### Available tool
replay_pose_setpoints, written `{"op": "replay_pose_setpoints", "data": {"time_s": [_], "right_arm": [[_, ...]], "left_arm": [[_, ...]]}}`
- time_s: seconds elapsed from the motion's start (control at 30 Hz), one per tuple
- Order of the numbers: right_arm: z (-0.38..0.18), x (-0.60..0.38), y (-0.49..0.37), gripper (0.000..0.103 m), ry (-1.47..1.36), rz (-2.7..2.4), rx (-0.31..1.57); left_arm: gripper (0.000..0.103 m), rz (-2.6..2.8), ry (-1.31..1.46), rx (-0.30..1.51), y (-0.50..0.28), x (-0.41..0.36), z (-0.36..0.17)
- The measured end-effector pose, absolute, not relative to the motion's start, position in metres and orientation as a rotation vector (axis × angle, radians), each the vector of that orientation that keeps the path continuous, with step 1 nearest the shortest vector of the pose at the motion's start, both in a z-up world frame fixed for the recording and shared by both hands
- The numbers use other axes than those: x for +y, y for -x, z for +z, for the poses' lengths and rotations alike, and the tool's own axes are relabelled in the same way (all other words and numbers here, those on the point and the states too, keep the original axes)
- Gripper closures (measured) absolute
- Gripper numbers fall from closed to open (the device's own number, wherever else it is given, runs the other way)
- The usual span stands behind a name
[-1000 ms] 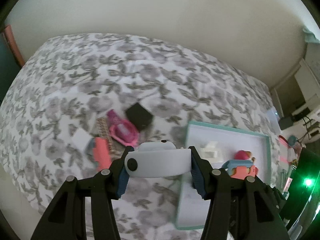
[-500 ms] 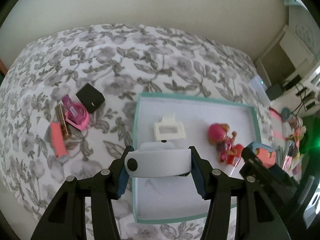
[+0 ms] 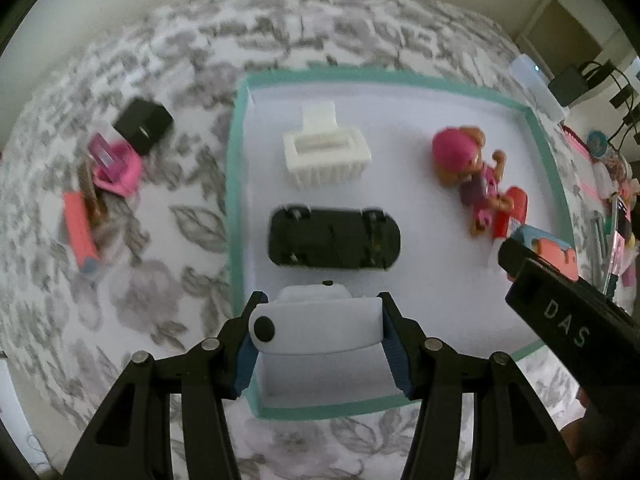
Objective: Organize rigid objects
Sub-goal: 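Carry the white strap and coral-blue case over the tray with both tools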
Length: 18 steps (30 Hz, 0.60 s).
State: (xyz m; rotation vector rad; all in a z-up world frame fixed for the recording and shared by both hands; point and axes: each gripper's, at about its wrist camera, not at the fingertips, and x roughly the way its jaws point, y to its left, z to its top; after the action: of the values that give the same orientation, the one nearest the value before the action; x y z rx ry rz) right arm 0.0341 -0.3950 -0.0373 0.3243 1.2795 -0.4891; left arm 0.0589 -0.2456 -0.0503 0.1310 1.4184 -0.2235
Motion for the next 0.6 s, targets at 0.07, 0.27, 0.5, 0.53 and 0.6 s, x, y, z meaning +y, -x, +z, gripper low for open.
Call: {"op": "replay_pose_setpoints", "data": {"time_s": [0.07,0.27,0.5,0.53,0.6], "right_arm": [[-0.04,-0.393,-0.034,0.03,-0.318,-0.477,1.296],[-0.049,-0.385,-0.039,0.03,-0.287,-0.448,1.338],[-0.057,-0.38,-0.04,0.03,-0.268,-0.437,1.363],[-0.059,-0.38,-0.04,0.03,-0.268,-0.436,1.368],[-0.06,-0.379,-0.041,0.03,-0.269,-0.435,1.374]], "left_arm": [[0.046,-0.215,-0.143,1.424,-0.059,-0.245,-0.054],[0.046,-0.192,-0.133,1.456,-0.064,-0.24,-0.066],[0.045,-0.198,-0.184,1.443,-0.064,-0.243,-0.069],[0.045,-0.202,-0.187,1.442,-0.064,-0.243,-0.07],[0.045,-0.205,-0.196,1.442,-0.064,-0.248,-0.073]]}}
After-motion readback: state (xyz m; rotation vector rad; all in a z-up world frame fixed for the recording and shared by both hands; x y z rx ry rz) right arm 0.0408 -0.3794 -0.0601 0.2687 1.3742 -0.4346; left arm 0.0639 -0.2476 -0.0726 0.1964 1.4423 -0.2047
